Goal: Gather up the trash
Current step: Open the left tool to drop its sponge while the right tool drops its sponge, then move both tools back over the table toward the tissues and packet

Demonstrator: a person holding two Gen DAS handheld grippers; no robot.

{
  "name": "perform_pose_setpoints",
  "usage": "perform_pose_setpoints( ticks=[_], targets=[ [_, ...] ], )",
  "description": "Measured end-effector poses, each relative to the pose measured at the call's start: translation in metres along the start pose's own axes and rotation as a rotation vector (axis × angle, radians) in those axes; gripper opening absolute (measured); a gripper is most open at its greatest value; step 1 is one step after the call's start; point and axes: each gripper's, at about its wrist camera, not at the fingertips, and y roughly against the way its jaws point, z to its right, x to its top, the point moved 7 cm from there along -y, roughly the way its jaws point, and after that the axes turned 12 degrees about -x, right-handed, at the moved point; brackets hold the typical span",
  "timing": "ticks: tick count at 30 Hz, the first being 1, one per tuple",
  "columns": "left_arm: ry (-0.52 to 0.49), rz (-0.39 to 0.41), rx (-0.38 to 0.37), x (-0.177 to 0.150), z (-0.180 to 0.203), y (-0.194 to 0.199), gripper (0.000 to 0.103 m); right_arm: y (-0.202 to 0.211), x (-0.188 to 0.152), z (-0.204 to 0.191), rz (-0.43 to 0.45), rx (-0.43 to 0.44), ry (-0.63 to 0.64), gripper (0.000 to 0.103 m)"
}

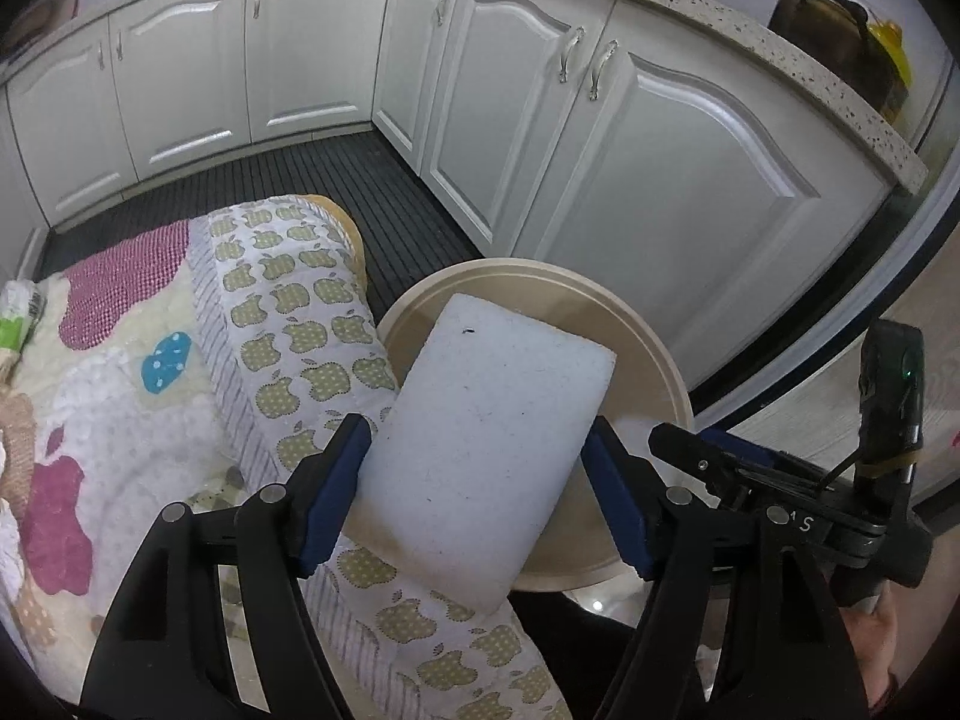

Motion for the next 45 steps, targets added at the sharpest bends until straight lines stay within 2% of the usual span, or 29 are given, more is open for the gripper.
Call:
perform_pose_setpoints(
  ticks=[3, 10, 26, 35, 45],
  targets=[
    [0.021, -0.011, -0.021, -0.001, -0.001, -0.001, 0.075, 0.001, -0.002, 0.002, -0.006, 0.004, -0.009, 0.071],
    [0.019, -0.012, -0.015, -0.005, -0.002, 0.003, 0.076, 0.004, -0.009, -0.004, -0.020, 0.009, 0.015, 0.071],
    [0.012, 0.041, 0.078, -0.010, -0.023, 0.045, 0.076, 0.024, -0.017, -0.038, 0.003, 0.042, 0.084, 0.071],
    [0.049, 0.081, 0.159, -0.027, -0.062, 0.086, 0.076, 0.043, -0.032, -0.089, 0.027, 0.095, 0.170, 0.071],
    [0.156, 0.107, 0.218, -0.060, -0.136, 0.149, 0.076, 0.048, -0.058, -0.154, 0.013, 0.159, 0.268, 0.073]
  ],
)
